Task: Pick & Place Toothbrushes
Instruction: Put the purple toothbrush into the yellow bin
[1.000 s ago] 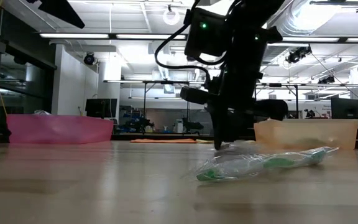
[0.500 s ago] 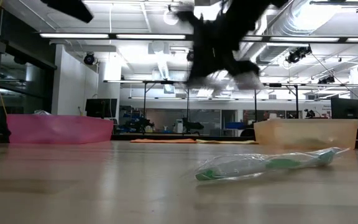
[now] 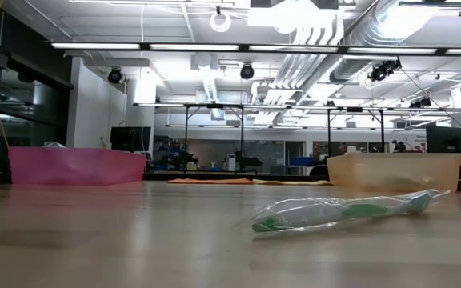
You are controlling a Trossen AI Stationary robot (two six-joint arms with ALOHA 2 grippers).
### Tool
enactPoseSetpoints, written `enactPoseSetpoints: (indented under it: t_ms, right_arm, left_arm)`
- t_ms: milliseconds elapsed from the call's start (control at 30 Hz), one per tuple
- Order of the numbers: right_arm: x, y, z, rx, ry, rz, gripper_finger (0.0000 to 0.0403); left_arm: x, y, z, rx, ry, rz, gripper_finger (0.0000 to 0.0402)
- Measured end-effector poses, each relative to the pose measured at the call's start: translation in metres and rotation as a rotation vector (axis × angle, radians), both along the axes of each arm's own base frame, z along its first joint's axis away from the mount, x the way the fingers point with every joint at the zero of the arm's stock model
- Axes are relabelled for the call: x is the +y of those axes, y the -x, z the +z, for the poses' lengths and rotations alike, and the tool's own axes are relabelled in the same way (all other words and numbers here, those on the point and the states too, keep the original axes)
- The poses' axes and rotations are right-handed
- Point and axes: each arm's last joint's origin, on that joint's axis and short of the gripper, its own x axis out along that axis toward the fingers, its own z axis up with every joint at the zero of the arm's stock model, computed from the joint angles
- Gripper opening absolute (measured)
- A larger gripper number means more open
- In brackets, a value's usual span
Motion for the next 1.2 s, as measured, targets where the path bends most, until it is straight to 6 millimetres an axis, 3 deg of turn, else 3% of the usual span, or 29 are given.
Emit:
enactPoseSetpoints:
  t_ms: [267, 500, 667, 833, 1033, 1200]
  right_arm:
    - [0.001, 0.000, 0.005, -0.053, 0.091, 0.036, 0.0013]
    - [0.009, 0.001, 0.005, -0.052, 0.105, 0.081, 0.0013]
    - [0.015, 0.002, 0.003, -0.029, 0.104, 0.068, 0.0013]
    - [0.021, 0.004, 0.001, -0.013, 0.105, 0.073, 0.0013]
    - [0.026, 0.006, 0.001, -0.003, 0.096, 0.054, 0.0021]
    - [0.028, 0.007, 0.001, -0.005, 0.060, 0.066, 0.0054]
  left_arm:
    - [0.001, -0.035, 0.002, -0.154, 0.057, -0.260, 0.0257]
    - [-0.006, -0.063, -0.008, -0.244, 0.084, -0.279, 0.0257]
    - [-0.008, -0.068, -0.009, -0.273, 0.109, -0.298, 0.0248]
    - [-0.007, -0.068, -0.009, -0.274, 0.127, -0.299, 0.0173]
    - [-0.009, -0.066, -0.008, -0.272, 0.121, -0.346, 0.0022]
    - [-0.009, -0.065, -0.010, -0.237, 0.089, -0.372, 0.0013]
